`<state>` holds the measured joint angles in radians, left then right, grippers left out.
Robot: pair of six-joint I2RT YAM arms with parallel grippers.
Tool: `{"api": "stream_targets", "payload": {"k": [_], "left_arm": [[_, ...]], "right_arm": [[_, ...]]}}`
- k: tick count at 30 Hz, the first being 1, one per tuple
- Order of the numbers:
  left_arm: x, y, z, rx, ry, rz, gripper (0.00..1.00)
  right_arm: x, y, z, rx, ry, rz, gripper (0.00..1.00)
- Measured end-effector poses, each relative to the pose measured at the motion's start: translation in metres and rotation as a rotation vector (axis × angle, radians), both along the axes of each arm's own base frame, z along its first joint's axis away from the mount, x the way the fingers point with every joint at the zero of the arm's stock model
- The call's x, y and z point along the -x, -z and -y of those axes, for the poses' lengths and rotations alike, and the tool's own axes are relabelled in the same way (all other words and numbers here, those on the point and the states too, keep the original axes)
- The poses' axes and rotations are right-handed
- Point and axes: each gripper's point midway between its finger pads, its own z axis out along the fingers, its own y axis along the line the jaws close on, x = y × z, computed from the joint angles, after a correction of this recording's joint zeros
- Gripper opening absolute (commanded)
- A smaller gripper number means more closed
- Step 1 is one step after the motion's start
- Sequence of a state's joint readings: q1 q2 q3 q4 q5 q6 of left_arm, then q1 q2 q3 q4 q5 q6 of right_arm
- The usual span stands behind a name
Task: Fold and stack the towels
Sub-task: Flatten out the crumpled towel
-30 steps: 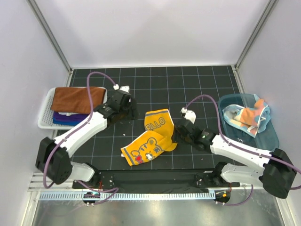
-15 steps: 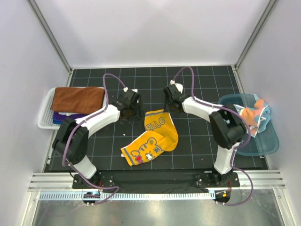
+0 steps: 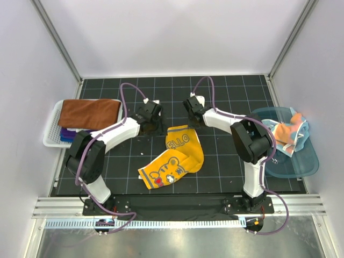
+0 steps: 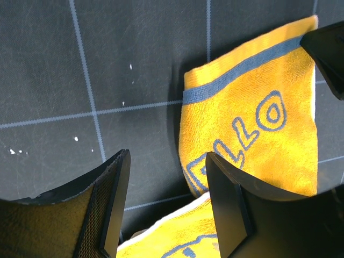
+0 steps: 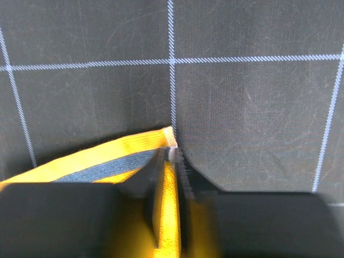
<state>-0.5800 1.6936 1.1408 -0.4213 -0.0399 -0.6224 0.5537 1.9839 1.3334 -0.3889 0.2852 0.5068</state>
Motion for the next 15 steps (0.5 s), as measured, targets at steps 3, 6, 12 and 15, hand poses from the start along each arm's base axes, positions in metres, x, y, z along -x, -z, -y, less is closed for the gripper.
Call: {"api": "stream_targets", "payload": {"k": [3,6,12,15], "left_arm": [[-0.003,-0.002,0.002,0.006,0.0,0.008,0.63],[-0.006,-0.004,0.004,0.01,0.001,0.016,0.64],[-0.014,-0.013,0.009,0.035,0.002,0.034,0.65],[-0.019,-0.018,0.011,0.062,0.001,0.044,0.65]], "right_arm": [[-0.001,-0.001,0.0,0.007,-0.012,0.001,0.01],[-0.001,-0.002,0.001,0.013,-0.018,0.003,0.01],[0.005,-0.035,0.005,0.007,-0.027,0.029,0.01],[0.006,-0.081,0.001,-0.022,-0.038,0.092,0.01]]}}
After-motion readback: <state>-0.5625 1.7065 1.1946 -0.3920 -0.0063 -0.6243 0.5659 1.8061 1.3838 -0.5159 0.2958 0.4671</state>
